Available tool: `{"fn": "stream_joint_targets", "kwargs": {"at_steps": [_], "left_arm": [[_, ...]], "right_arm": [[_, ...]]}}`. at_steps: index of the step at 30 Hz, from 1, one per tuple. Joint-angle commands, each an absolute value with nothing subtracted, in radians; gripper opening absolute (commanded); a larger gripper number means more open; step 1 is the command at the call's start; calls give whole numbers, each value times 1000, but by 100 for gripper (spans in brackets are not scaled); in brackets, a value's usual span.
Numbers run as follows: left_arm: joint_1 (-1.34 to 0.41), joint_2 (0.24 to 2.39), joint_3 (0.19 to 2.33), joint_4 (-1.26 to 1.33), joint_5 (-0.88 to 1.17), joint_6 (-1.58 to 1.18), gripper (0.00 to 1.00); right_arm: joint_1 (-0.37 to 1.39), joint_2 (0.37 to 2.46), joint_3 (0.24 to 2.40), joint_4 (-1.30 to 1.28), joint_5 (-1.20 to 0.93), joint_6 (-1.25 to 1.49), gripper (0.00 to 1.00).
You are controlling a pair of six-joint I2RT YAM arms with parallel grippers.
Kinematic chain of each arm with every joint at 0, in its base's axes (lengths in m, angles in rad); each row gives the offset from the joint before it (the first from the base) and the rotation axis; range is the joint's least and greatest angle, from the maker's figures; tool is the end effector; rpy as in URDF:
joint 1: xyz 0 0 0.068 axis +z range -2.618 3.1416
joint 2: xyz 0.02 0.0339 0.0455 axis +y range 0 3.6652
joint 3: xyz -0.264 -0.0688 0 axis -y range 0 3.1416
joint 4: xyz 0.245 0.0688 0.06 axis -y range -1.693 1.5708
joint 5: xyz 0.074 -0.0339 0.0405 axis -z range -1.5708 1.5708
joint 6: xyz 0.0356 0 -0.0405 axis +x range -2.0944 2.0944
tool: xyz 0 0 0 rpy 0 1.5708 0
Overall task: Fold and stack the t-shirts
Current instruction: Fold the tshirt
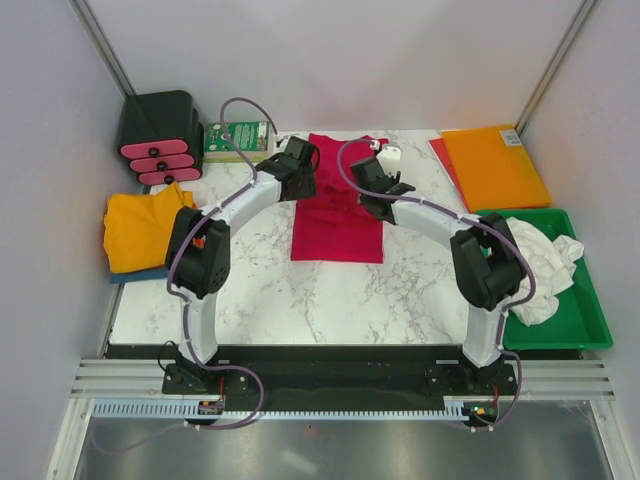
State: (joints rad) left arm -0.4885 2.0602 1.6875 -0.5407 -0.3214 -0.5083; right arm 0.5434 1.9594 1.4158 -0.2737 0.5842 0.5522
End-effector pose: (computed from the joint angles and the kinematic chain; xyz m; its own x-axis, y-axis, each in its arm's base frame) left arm 0.4115 -0.2059 0.2279 -0.7444 -0.1273 -0.6555 -0.1001 0.9918 -0.0790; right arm 0.3797 0.2064 0.2068 -0.5883 0.1558 -0.7935 0.2353 0.9718 0.0165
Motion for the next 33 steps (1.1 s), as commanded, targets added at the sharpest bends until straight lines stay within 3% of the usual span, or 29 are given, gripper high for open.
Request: {"fn": "stream_joint_targets", "kwargs": {"at_steps": [1,2,3,4,5,7,8,9,21,33], "left_arm": [[-495,1901,1608,-531,-333,-558,66],[-499,1890,1585,-532,-318,-583,60],[-505,1869,1560,-531,-296,-594,55],[-511,1859,1515,-531,-261,-604,49],[-518,1856,1491,-528,-256,-620,33],[-546,1853,1432,-520,-252,-627,17],[-554,1856,1419,-517,-250,-630,5],[-566,1861,1407,-517,-245,-634,2],[-646,1936,1322,-491,-190,-686,2],[-653,1954,1307,-486,-183,-678,2]], "right_arm": [[589,1820,1352,-224,583,546,50],[597,1810,1335,-227,578,557,43],[612,1803,1316,-224,560,564,20],[618,1796,1286,-224,552,581,8],[624,1799,1273,-225,548,587,0],[646,1818,1249,-222,528,595,0],[650,1827,1244,-222,525,598,0],[664,1836,1243,-222,523,601,0],[683,1974,1330,-230,492,589,0],[635,2144,1568,-291,546,575,0]]}}
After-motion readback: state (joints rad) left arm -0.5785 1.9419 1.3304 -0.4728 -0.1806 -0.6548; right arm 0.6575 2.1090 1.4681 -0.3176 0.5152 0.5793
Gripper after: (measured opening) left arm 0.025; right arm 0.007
